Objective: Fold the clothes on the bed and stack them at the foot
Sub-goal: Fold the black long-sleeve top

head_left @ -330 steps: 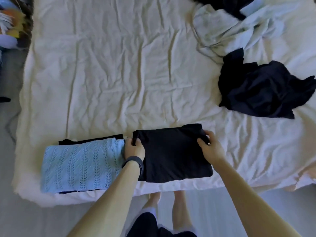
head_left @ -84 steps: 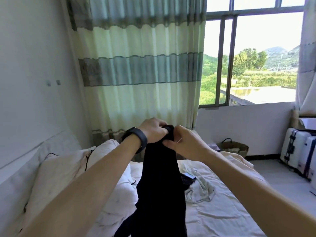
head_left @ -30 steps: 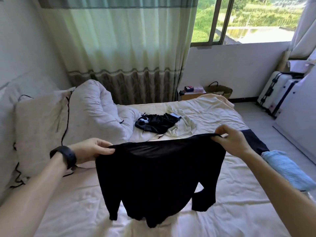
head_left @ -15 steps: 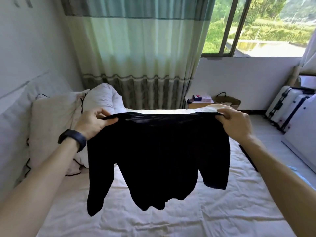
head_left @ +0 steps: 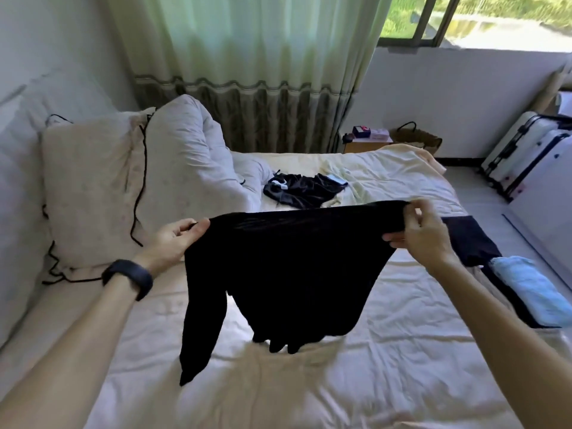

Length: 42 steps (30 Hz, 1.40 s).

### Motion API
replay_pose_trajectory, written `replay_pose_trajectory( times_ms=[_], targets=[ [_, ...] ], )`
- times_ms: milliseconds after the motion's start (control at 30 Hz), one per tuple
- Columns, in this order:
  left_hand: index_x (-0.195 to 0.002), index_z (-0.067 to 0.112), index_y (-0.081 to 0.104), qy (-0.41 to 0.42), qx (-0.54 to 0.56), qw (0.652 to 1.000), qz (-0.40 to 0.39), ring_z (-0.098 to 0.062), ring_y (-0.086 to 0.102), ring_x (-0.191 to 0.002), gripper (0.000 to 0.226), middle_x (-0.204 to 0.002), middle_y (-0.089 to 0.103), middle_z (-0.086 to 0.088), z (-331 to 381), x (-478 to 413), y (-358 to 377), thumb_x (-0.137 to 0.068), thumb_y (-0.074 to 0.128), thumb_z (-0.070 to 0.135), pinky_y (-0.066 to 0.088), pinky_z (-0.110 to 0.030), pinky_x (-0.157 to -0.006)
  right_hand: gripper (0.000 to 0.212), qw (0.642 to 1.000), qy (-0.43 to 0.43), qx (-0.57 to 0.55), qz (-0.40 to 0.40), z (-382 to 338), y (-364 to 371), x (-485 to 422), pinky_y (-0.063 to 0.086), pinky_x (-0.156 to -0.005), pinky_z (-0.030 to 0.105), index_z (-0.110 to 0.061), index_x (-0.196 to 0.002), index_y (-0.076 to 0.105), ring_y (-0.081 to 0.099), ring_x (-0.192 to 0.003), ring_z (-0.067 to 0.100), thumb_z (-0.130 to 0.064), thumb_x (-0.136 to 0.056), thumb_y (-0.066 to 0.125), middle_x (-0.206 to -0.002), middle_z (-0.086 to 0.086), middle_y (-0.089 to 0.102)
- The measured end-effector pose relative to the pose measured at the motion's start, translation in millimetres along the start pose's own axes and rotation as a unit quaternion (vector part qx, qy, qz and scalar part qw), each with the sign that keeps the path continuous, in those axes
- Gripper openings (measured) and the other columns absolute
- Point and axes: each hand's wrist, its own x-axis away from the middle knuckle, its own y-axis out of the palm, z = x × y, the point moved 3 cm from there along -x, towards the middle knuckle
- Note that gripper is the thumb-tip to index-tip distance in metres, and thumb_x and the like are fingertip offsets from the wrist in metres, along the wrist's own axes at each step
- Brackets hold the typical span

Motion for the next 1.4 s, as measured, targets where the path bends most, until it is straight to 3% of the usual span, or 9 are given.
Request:
replay_pose_trajectory(
  times_ms=[100, 233, 300, 467, 733, 833, 1033, 1200, 1400],
  targets=[
    [-0.067, 0.014, 0.051, 0.008, -0.143, 0.987, -0.070, -0.010, 0.040, -0.056, 0.042, -0.057, 0.042, 0.008, -19.3, 17.8, 23.6, -0.097, 0.059, 0.042, 0.031, -0.026, -0.057, 0.016, 0.995, 0.004, 0.089, -0.052, 11.8, 19.7, 14.2, 0.041, -0.066, 0.038, -0.014, -0.100, 0.052, 0.063, -0.083, 0.033, -0.025, -0.108, 0.044, -0.086, 0.006, 0.058],
    [-0.074, 0.020, 0.060, 0.005, -0.048, 0.993, 0.112, -0.001, 0.050, -0.058, 0.030, -0.060, 0.058, 0.009, -28.8, 38.5, -13.9, -0.101, 0.057, 0.035, 0.038, -0.023, -0.062, 0.021, 0.999, -0.006, 0.041, -0.015, 20.0, -6.7, 33.6, 0.036, -0.059, 0.018, -0.024, -0.100, 0.055, 0.059, -0.083, 0.008, -0.040, -0.095, 0.068, -0.087, -0.012, 0.056],
    [-0.078, 0.025, 0.065, 0.011, -0.035, 0.992, 0.117, 0.004, 0.054, -0.059, 0.025, -0.065, 0.064, 0.015, -20.8, 52.3, -18.3, -0.099, 0.059, 0.036, 0.039, -0.014, -0.060, 0.038, 0.996, -0.059, 0.042, -0.051, 22.8, -9.0, 56.1, 0.036, -0.063, 0.014, -0.029, -0.104, 0.054, 0.054, -0.083, 0.001, -0.041, -0.082, 0.082, -0.095, -0.016, 0.054],
    [-0.078, 0.035, 0.066, 0.025, -0.194, 0.979, 0.062, -0.016, 0.065, -0.072, 0.018, -0.069, 0.067, 0.007, 6.1, 77.5, -18.0, -0.096, 0.064, 0.038, 0.046, -0.036, -0.068, 0.020, 0.979, -0.122, 0.136, -0.095, 42.4, -17.1, 77.8, 0.029, -0.065, 0.028, -0.021, -0.094, 0.067, 0.061, -0.090, 0.031, -0.006, -0.086, 0.077, -0.090, -0.003, 0.056],
    [-0.101, 0.018, 0.073, 0.152, -0.385, 0.905, 0.100, -0.033, 0.070, -0.089, 0.011, -0.096, 0.075, -0.006, 43.0, 118.6, -26.6, -0.091, 0.071, 0.014, 0.049, -0.038, -0.069, 0.028, 0.994, -0.072, 0.073, 0.046, 50.4, -77.2, 90.4, 0.057, -0.070, 0.036, -0.028, -0.095, 0.061, 0.072, -0.066, 0.014, -0.002, -0.087, 0.065, -0.074, -0.005, 0.068],
    [-0.098, 0.020, 0.076, 0.074, -0.328, 0.930, 0.147, -0.032, 0.070, -0.087, 0.009, -0.091, 0.076, -0.008, 29.0, 129.2, -28.0, -0.090, 0.072, 0.016, 0.049, -0.037, -0.070, 0.022, 0.999, -0.045, 0.017, -0.019, 50.7, -85.6, 94.4, 0.057, -0.058, 0.025, -0.021, -0.089, 0.063, 0.070, -0.054, 0.006, 0.001, -0.089, 0.067, -0.078, -0.001, 0.072],
    [-0.097, 0.016, 0.063, -0.063, 0.059, 0.977, 0.194, -0.025, 0.056, -0.090, 0.009, -0.093, 0.063, -0.012, 15.7, 156.4, -12.1, -0.101, 0.056, 0.011, 0.043, -0.038, -0.080, 0.009, 0.974, 0.049, -0.127, -0.183, 63.7, -91.2, 118.0, 0.059, -0.053, 0.023, -0.001, -0.103, 0.072, 0.075, -0.063, 0.019, -0.001, -0.096, 0.067, -0.072, 0.005, 0.074],
    [-0.100, 0.015, 0.063, -0.009, -0.026, 0.984, 0.175, -0.010, 0.056, -0.069, 0.004, -0.086, 0.068, -0.008, 36.6, 179.8, 16.1, -0.100, 0.060, 0.014, 0.040, -0.008, -0.058, 0.017, 0.987, 0.034, -0.144, -0.065, 73.4, -106.9, 141.3, 0.057, -0.050, 0.021, -0.014, -0.111, 0.068, 0.071, -0.054, 0.011, -0.006, -0.103, 0.055, -0.090, 0.005, 0.067],
    [-0.106, 0.024, 0.070, 0.082, -0.161, 0.960, 0.216, -0.025, 0.066, -0.090, 0.010, -0.096, 0.073, -0.004, 58.2, 197.3, 6.3, -0.098, 0.064, 0.023, 0.048, -0.036, -0.077, 0.013, 0.996, 0.010, -0.085, 0.020, 77.5, -118.9, 156.9, 0.063, -0.058, 0.034, -0.016, -0.106, 0.066, 0.071, -0.052, 0.015, -0.013, -0.103, 0.054, -0.092, 0.002, 0.069]
  ],
)
